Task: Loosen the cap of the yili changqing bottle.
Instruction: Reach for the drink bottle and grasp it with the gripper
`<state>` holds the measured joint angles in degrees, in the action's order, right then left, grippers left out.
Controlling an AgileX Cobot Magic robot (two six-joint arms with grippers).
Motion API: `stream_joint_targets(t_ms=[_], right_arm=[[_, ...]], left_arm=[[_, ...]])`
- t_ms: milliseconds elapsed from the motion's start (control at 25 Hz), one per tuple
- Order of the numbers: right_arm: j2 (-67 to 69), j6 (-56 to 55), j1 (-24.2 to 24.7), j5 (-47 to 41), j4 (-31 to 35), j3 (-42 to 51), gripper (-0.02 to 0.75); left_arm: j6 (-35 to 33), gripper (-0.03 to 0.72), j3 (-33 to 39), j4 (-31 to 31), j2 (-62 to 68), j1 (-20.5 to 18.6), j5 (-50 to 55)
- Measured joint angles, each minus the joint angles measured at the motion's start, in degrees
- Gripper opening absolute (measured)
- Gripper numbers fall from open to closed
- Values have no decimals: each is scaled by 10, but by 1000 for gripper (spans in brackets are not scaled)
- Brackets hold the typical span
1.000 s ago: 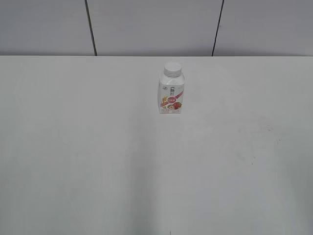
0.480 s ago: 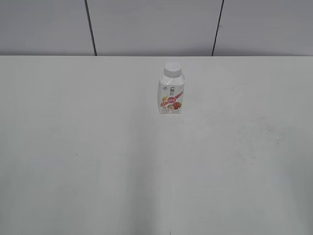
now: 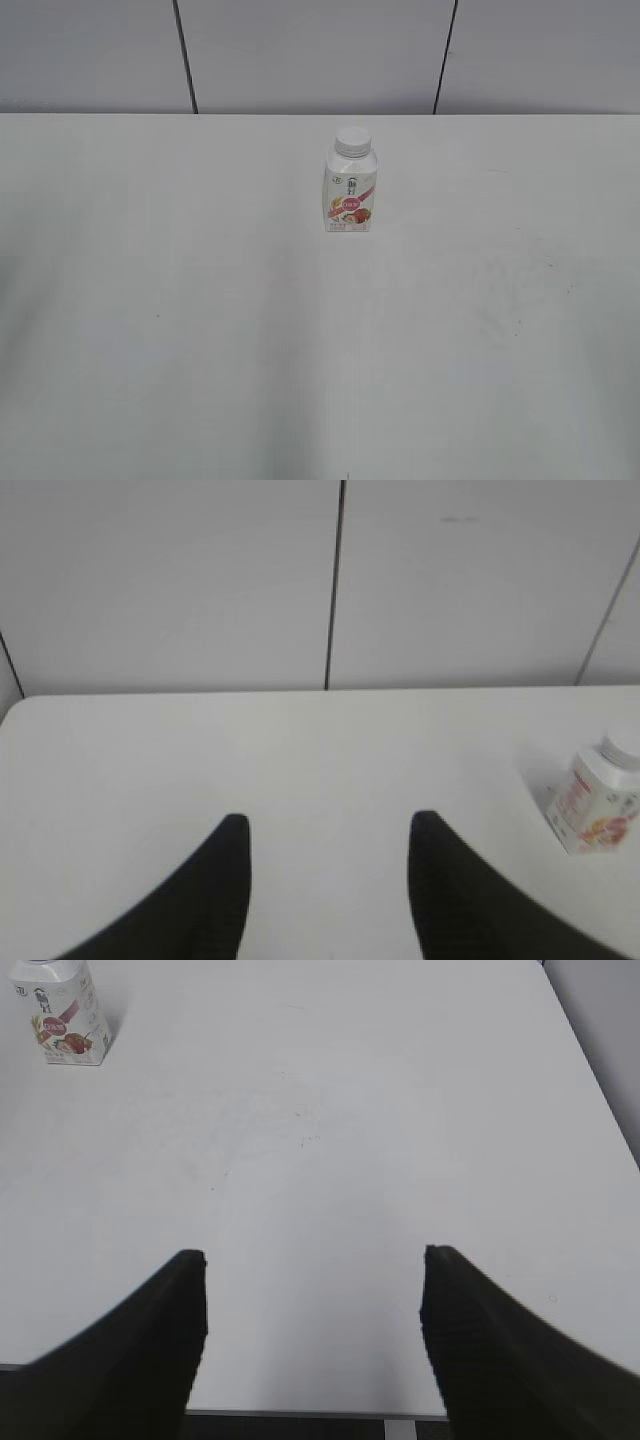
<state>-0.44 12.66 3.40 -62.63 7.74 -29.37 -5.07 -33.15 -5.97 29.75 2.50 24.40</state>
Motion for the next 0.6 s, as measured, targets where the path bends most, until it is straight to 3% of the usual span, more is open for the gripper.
stream_joint_targets(t_ms=[320,440,600], right_arm=[[0,0,0,0,0,0,533],[0,0,0,0,0,0,533],[0,0,0,0,1,0,533]], left_arm=[[5,331,2,60,297,70,-321],[93,331,2,154,399,77,-438],[259,331,2,347,536,69,-602]])
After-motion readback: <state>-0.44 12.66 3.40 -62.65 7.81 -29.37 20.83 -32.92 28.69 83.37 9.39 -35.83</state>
